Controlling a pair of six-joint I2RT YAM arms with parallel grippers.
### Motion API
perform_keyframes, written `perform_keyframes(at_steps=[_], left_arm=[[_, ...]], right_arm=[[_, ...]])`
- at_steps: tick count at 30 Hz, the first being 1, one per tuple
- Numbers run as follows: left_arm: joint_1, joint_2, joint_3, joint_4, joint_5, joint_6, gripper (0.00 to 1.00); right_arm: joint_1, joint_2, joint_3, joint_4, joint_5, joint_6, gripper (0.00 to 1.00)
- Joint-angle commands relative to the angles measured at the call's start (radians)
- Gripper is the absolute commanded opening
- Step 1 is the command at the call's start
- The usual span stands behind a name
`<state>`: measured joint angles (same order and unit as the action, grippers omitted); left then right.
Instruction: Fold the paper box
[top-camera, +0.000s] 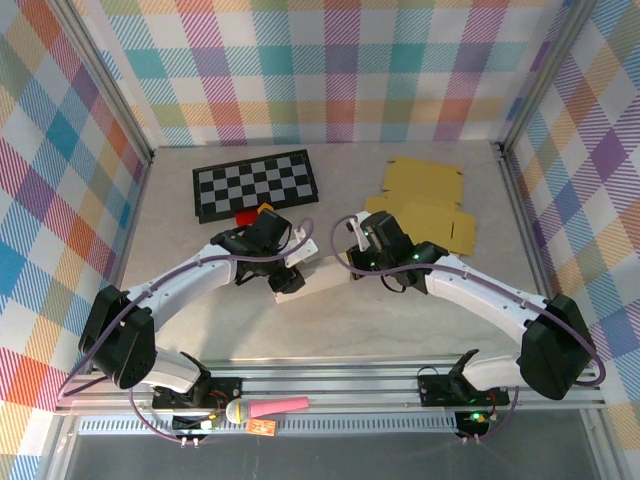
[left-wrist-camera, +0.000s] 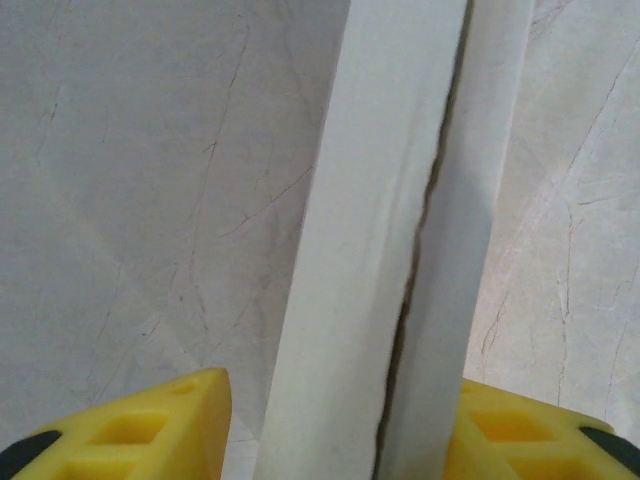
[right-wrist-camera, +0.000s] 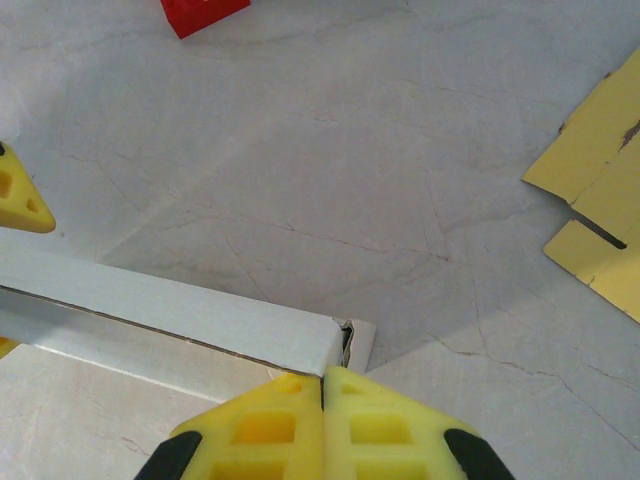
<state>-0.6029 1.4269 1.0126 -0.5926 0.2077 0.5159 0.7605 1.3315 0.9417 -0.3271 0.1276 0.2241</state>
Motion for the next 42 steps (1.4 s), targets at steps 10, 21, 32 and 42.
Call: perform_keyframes(at_steps=[10,21,32,42], left_arm=[[0.02,-0.147,-0.041,0.075,-0.024,-0.144,0.6],[0.02,-0.296,-0.062,0.012,-0.138,-0.416,0.6],[0.019,-0.414,0.02,-0.37,-0.263,-0.61,0.41],[0.064,-0.239,0.148,-0.441,-0.144,-0.661,0.36]], right_arm=[[0.04,0.039,0.069,-0.075,0.058,0.062,0.0],[0.049,0.089,0.148,-0.155,0.097,0.119,0.0],[0.051,0.108,0.162,-0.162,0.09,0.123,0.0],[0.051,0.11,0.164,-0.175,0.092,0.126,0.0]])
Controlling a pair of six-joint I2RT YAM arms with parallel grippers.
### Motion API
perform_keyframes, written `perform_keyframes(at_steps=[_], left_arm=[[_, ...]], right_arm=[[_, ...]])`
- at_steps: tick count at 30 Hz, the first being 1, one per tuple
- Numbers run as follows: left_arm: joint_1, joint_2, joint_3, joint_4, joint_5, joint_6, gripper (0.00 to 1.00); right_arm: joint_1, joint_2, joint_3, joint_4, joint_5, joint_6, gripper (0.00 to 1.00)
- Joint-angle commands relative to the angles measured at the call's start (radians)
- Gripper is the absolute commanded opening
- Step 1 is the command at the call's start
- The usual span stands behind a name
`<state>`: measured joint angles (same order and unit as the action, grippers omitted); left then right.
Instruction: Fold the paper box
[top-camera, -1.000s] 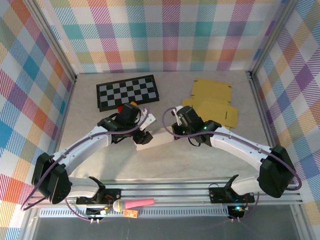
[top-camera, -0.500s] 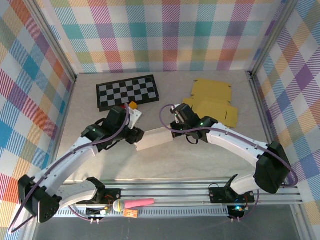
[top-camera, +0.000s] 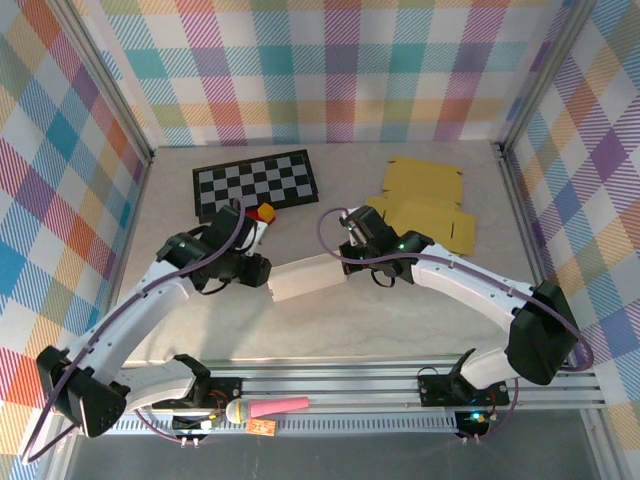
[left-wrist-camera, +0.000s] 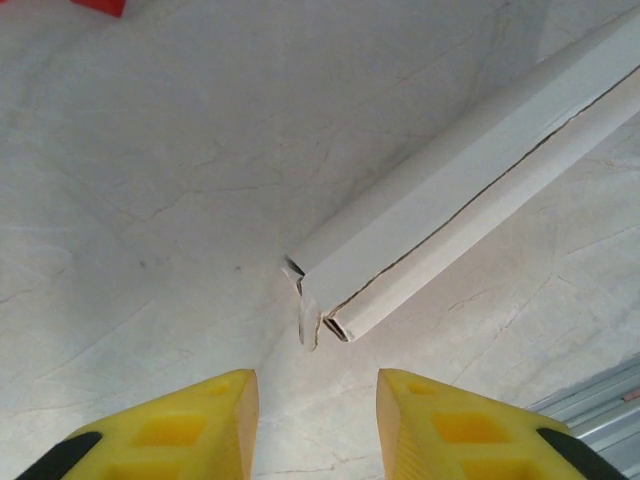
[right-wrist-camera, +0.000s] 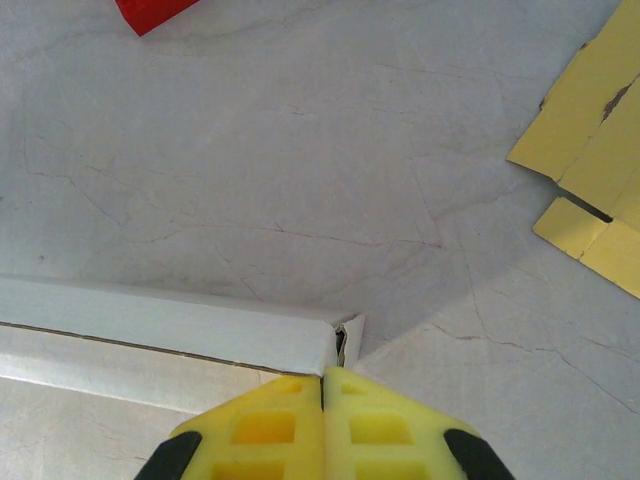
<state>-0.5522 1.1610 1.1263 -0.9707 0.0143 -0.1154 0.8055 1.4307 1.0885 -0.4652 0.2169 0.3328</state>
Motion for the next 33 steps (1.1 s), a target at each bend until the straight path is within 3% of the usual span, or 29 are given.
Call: perform_keyframes(at_steps=[1,10,20,33], left_arm=[[0.015,0.038,0.038,-0.063,0.055,-0.031,0.36],[0.017,0.09,0.046,-0.055,0.033,-0.026,0.35],[0.017,0.126,0.026,-0.015,0.011,-0.015,0.21],[0.017,0.138,0.017,0.014,0.009,-0.012,0.1]], right_arm=[[0.006,0.011,0.017,-0.037,0.002,0.018,0.0],[0.005,0.015,0.021,-0.04,-0.001,0.019,0.0],[0.006,0.014,0.024,-0.041,-0.002,0.023,0.0],[0.007,0.018,0.029,-0.043,0.001,0.026,0.0]])
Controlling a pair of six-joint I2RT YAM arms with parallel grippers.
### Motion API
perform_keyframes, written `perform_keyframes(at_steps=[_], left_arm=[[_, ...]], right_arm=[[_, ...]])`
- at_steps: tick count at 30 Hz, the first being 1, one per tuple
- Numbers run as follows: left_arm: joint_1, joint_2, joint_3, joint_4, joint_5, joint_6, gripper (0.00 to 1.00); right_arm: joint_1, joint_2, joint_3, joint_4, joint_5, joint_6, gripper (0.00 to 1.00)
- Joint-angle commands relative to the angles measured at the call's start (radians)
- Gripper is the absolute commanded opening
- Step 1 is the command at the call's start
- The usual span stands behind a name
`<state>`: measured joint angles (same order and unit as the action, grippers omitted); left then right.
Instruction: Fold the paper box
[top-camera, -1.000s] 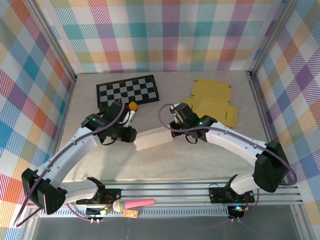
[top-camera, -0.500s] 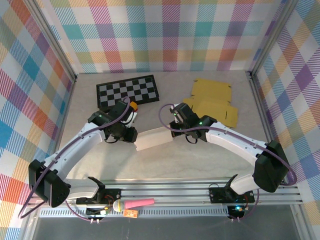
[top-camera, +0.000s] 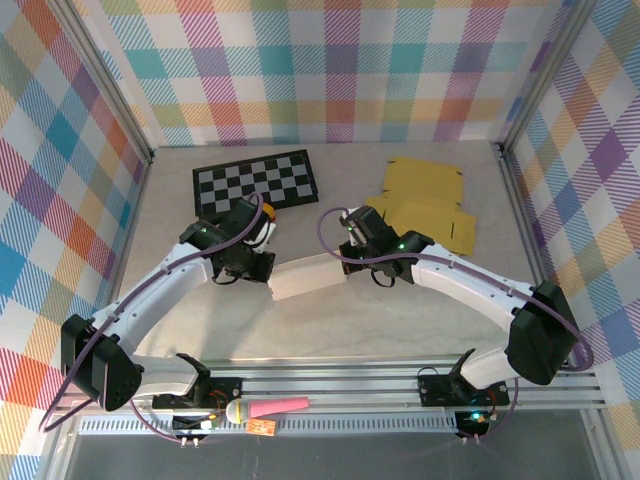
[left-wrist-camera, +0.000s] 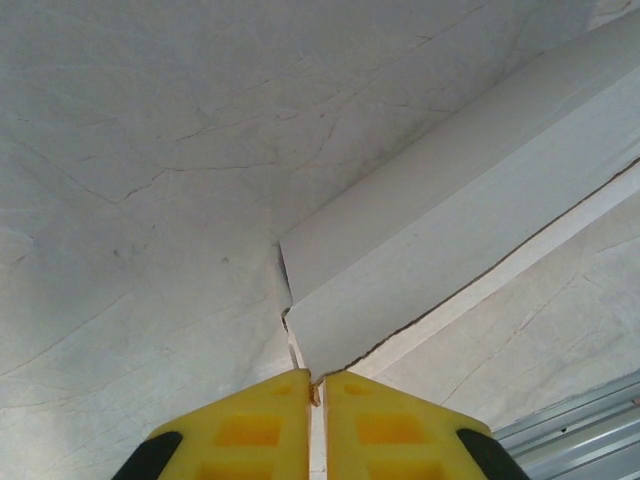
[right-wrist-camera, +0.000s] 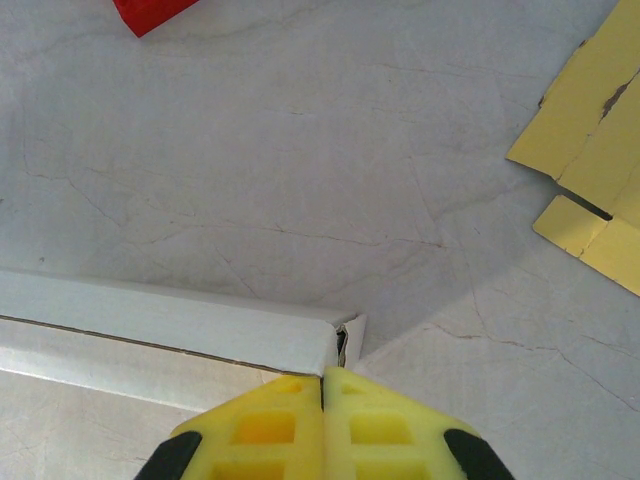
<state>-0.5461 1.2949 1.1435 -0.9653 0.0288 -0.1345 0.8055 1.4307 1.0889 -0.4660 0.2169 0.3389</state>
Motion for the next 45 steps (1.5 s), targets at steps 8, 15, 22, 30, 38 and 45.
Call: perform_keyframes(at_steps=[8,15,22,30,38,45], left_arm=[[0.011,0.017,0.019,-0.001,0.015,-0.029,0.05],[0.011,0.042,0.061,-0.043,0.039,-0.084,0.02],[0.012,0.074,0.096,-0.082,0.058,-0.135,0.0],[0.031,0.092,0.12,-0.092,0.099,-0.176,0.0],[0.044,0.115,0.132,-0.09,0.15,-0.226,0.0],[0.061,0.13,0.151,-0.09,0.178,-0.265,0.0]], right_arm=[[0.008,0.023,0.035,-0.046,0.004,0.028,0.0],[0.006,0.025,0.043,-0.056,0.008,0.034,0.0],[0.006,0.036,0.058,-0.067,-0.002,0.036,0.0],[0.003,0.036,0.065,-0.08,-0.006,0.035,0.0],[0.001,0.04,0.066,-0.084,-0.029,0.033,0.0],[0.001,0.042,0.068,-0.088,-0.039,0.034,0.0]])
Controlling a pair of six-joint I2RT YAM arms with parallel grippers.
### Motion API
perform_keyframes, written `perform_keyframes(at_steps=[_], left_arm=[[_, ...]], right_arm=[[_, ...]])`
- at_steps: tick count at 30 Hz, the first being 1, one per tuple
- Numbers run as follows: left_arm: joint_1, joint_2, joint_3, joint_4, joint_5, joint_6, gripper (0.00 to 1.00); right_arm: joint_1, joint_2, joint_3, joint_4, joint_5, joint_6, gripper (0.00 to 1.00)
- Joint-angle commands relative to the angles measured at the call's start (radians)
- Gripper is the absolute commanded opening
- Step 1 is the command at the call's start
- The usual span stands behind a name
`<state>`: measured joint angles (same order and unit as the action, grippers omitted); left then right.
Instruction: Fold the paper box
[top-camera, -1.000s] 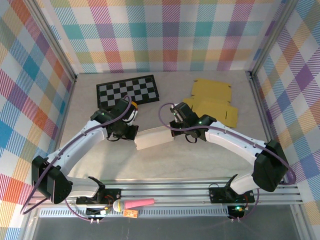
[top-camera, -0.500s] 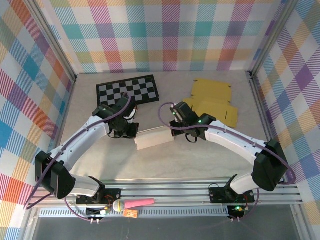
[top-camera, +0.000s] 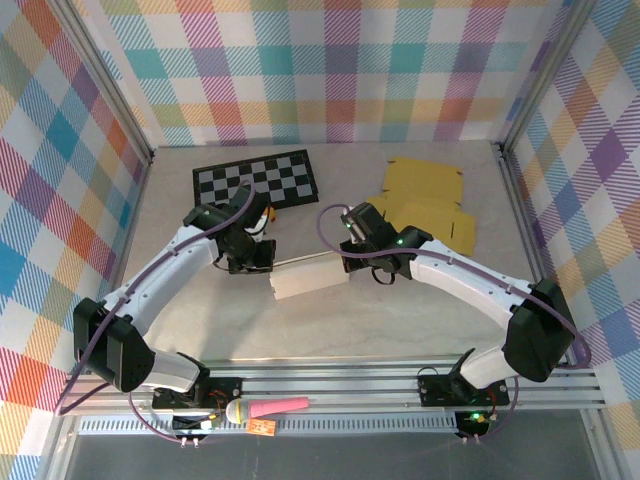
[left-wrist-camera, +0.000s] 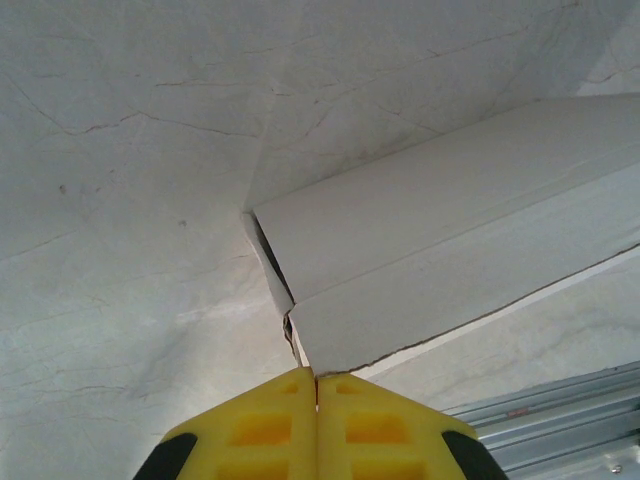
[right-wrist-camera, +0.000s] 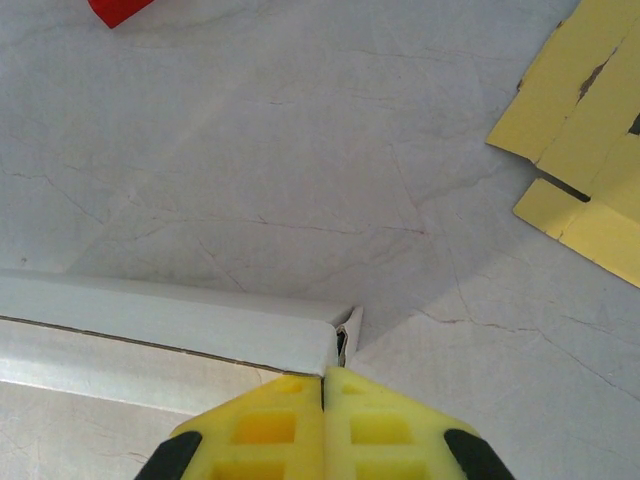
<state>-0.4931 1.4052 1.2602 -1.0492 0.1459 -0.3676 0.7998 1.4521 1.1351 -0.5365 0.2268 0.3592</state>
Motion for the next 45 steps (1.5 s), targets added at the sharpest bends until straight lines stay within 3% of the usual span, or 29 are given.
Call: perform_keyframes(at_steps=[1,25,34,40,45], left_arm=[[0.009,0.022,0.037,-0.01,0.065,-0.033,0.0],[0.016,-0.077,-0.166,0.126,0.05,0.029,0.0],[0.016,-0.075,-0.172,0.123,0.043,0.03,0.0],[0.017,-0.075,-0.168,0.117,0.044,0.031,0.0],[0.016,-0.072,-0.165,0.115,0.05,0.031,0.0]], right_arm=[[0.007,0.019,0.022,-0.017,-0.05,0.013,0.0],[0.006,0.016,-0.026,0.03,-0.073,-0.021,0.0],[0.006,-0.011,-0.023,-0.018,-0.07,0.056,0.01],[-0.003,-0.063,0.036,-0.137,-0.097,0.285,0.3],[-0.065,-0.157,-0.004,-0.084,-0.141,0.641,0.53]])
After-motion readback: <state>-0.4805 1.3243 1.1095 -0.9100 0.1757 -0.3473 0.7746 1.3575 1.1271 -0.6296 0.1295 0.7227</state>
